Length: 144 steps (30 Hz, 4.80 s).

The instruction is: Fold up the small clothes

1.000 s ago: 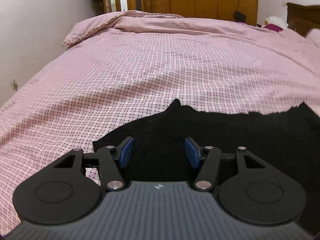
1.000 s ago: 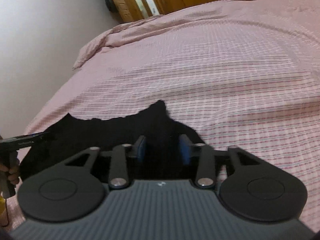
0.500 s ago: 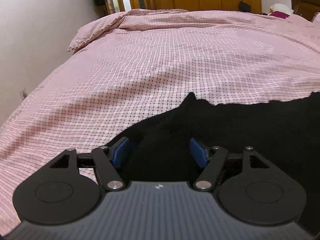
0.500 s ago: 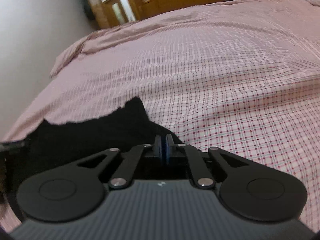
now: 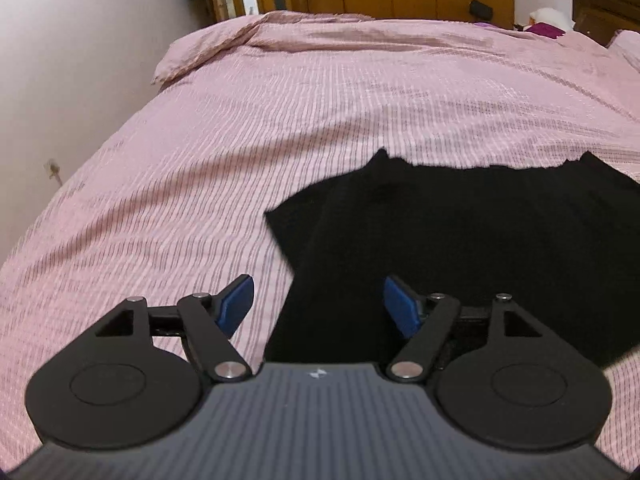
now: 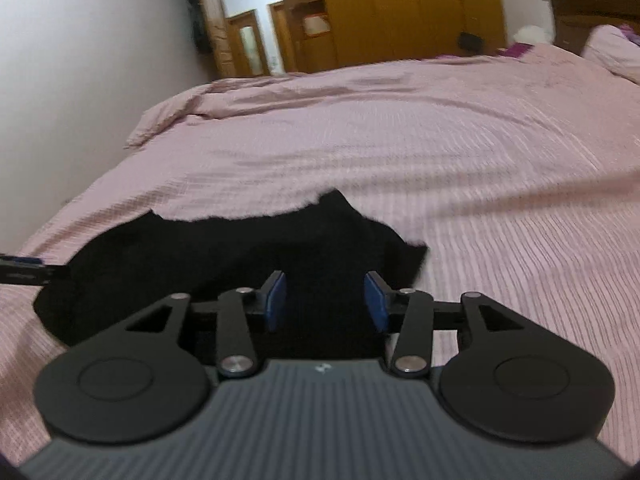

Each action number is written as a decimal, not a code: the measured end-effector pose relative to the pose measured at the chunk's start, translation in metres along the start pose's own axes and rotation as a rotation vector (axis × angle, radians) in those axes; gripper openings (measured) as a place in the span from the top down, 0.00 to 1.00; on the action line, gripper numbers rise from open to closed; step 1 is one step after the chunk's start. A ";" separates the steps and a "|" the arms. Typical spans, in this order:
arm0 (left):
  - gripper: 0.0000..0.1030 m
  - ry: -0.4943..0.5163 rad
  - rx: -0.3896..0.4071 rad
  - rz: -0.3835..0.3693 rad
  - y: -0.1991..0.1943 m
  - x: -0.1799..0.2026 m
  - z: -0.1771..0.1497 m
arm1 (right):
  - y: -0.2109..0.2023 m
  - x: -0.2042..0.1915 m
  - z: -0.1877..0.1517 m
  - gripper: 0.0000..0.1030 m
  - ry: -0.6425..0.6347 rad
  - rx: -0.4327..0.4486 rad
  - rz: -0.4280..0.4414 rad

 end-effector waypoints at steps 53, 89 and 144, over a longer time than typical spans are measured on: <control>0.19 -0.153 -0.118 0.053 0.010 -0.016 -0.037 | 0.003 -0.036 -0.055 0.49 -0.028 -0.049 -0.042; 0.15 -0.157 -0.129 0.029 0.007 0.009 -0.045 | 0.046 0.014 -0.050 0.36 0.429 0.127 0.179; 0.14 -0.381 -0.035 0.068 -0.031 -0.146 -0.044 | 0.140 -0.276 0.064 0.81 -0.032 0.069 0.278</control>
Point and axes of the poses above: each gripper's, at about its wrist camera, not at the fingertips, and y roughly the way its jaws point, x to its right, z to its top, the point moved 5 cm from there along y, roughly the way its jaws point, and after that the axes turned 11 degrees about -y, right-handed, at the moved point
